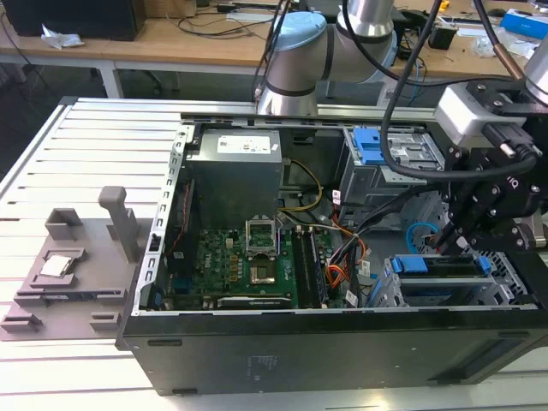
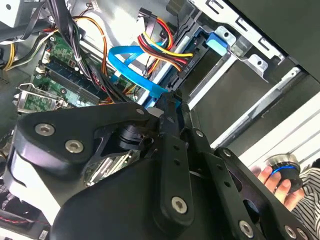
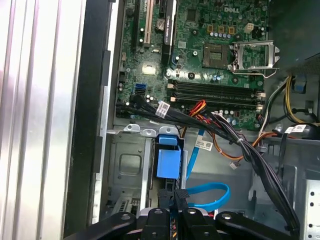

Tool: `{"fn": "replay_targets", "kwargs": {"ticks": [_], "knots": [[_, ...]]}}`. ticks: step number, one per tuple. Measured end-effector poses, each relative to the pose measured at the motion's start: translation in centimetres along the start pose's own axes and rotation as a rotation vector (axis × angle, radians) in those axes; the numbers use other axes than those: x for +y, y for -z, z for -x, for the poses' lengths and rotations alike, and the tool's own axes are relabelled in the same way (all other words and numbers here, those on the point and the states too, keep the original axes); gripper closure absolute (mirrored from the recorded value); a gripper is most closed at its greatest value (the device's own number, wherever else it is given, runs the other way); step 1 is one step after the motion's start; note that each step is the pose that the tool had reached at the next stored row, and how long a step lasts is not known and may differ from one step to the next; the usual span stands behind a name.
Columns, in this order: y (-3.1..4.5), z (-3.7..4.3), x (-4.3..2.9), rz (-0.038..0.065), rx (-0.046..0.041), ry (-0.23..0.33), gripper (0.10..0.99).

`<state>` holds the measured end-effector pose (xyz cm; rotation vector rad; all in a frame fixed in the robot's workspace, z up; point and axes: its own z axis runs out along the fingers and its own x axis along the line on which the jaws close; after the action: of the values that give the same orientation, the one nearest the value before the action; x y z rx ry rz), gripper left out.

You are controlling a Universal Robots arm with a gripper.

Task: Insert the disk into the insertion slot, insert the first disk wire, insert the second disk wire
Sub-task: 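Insert the second disk wire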

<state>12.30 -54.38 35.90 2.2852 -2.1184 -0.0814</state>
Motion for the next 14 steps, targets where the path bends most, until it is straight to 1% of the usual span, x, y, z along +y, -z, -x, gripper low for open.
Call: {"fn": "replay_targets", "kwargs": {"ticks": [5,10,11,14], "knots": [[-0.94,-0.05,-0.38,0.0,-0.0068,-0.001,0.925],[-1.3,-0.06,-0.55,0.0,-0.0126,-0.003,0.925],[-1.44,-0.07,-0.58,-0.001,-0.0161,-0.004,0.925],[-1.48,-0.07,-0.61,-0.001,-0.0203,-0.004,0.925]]}}
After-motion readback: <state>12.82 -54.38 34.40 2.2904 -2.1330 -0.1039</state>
